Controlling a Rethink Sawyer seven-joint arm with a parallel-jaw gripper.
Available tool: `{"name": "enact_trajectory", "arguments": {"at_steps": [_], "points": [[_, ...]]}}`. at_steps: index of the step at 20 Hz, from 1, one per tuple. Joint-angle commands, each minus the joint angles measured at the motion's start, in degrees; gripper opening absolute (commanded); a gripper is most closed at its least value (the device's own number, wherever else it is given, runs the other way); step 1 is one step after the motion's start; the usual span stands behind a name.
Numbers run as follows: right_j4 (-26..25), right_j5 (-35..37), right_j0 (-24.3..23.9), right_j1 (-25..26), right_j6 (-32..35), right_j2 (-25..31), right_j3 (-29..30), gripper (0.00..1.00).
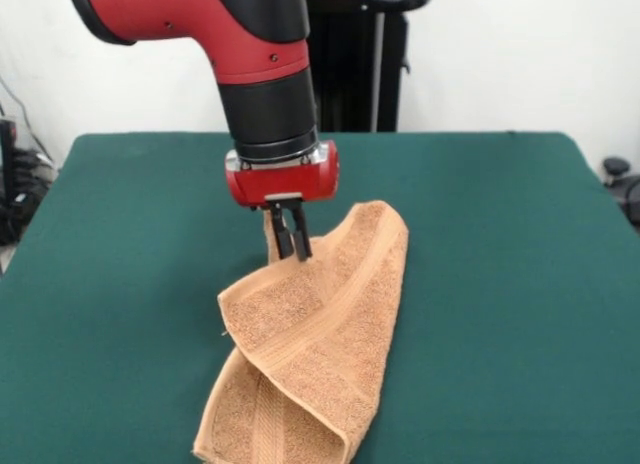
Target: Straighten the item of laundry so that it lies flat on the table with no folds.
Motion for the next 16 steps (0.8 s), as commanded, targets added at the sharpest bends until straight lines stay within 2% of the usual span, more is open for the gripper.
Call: {"name": "enact_trajectory", "arguments": {"at_steps": [1, 7, 12, 13, 16], "points": [[2.9, -1.2, 3.4, 0.6, 12.7, 0.2, 5.4, 0.00], [3.8, -0.3, 8.4, -4.2, 16.0, -3.7, 6.6, 0.00], [4.1, -1.1, 8.5, -3.9, 14.6, -4.2, 6.6, 0.00], [3.9, -2.3, 8.6, -3.9, 13.9, -4.3, 6.6, 1.00], [3.8, -2.6, 8.2, -3.9, 13.6, -4.0, 6.8, 1.00]]}}
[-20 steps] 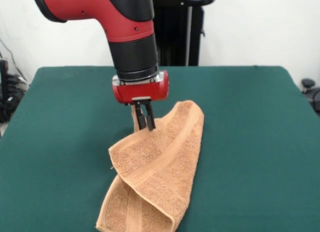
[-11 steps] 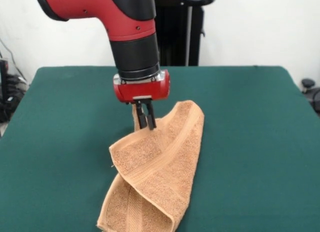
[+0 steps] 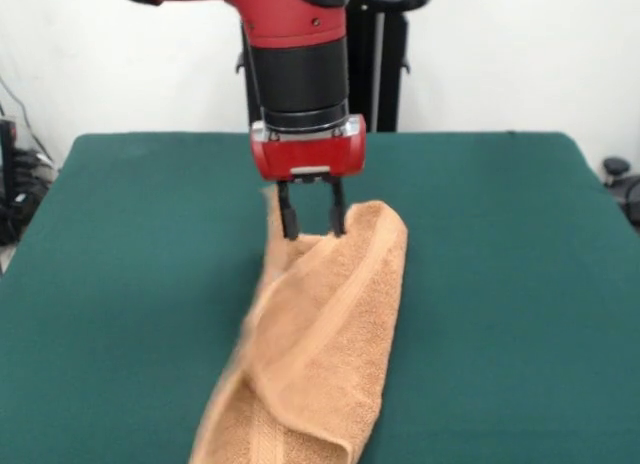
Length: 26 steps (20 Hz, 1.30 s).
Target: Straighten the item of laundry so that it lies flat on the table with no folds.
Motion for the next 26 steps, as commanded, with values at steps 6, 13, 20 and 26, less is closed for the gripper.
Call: {"name": "enact_trajectory", "arguments": {"at_steps": [6, 13, 20, 26], "points": [[3.7, -4.5, 0.6, 1.1, 13.1, 2.2, 5.9, 1.00], [4.2, -4.4, 1.0, 1.0, 12.8, 1.7, 6.3, 1.00], [3.5, -7.8, -3.4, 7.8, 10.5, 4.3, 4.8, 1.00], [0.3, -8.1, -10.8, 16.0, 3.9, 9.6, 1.4, 1.00]]}}
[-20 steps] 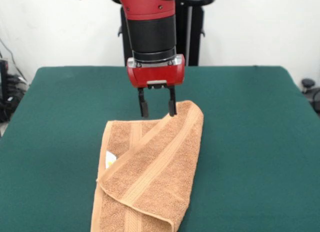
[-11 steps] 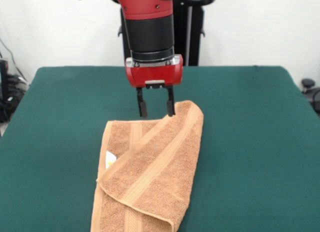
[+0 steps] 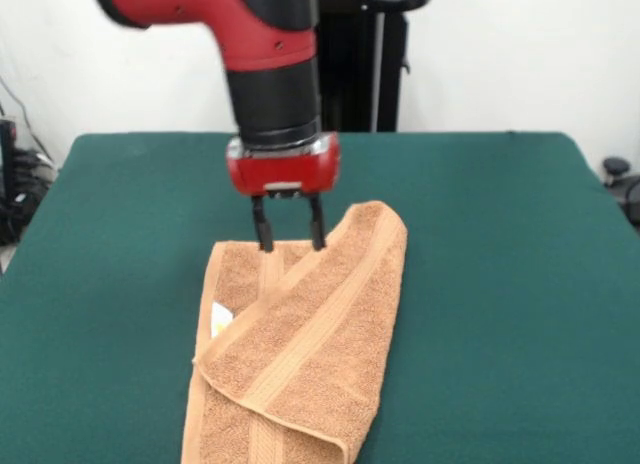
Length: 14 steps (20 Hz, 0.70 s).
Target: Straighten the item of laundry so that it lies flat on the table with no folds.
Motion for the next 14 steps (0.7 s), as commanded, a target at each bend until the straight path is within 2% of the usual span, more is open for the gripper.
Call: {"name": "enact_trajectory", "arguments": {"at_steps": [1, 5, 14], "points": [[-1.4, -2.6, -6.0, 12.8, 3.1, 8.8, -1.0, 1.00], [-2.8, -1.3, -7.8, 14.8, 1.3, 9.8, -2.5, 1.00], [-3.7, -2.1, -7.8, 14.9, 3.4, 10.3, -2.3, 1.00]]}}
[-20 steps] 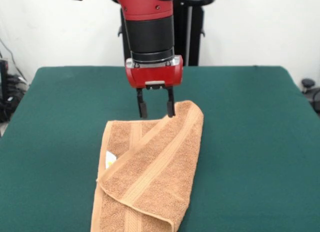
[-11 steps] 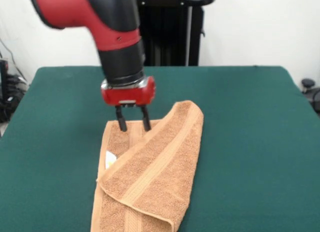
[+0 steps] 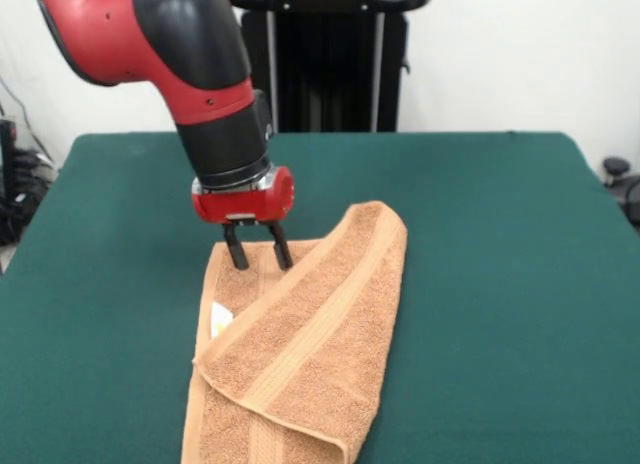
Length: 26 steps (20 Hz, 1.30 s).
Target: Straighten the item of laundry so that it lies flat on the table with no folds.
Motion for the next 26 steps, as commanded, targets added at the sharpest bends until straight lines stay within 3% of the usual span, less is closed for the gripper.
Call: {"name": "enact_trajectory", "arguments": {"at_steps": [1, 18, 26], "points": [[-2.2, -1.6, 2.4, 6.5, 3.7, 6.1, -1.9, 1.00], [4.1, 8.1, 5.4, -6.5, 8.7, 5.0, 4.0, 1.00], [4.9, 11.8, 4.8, -4.3, 5.8, 5.6, 0.5, 1.00]]}}
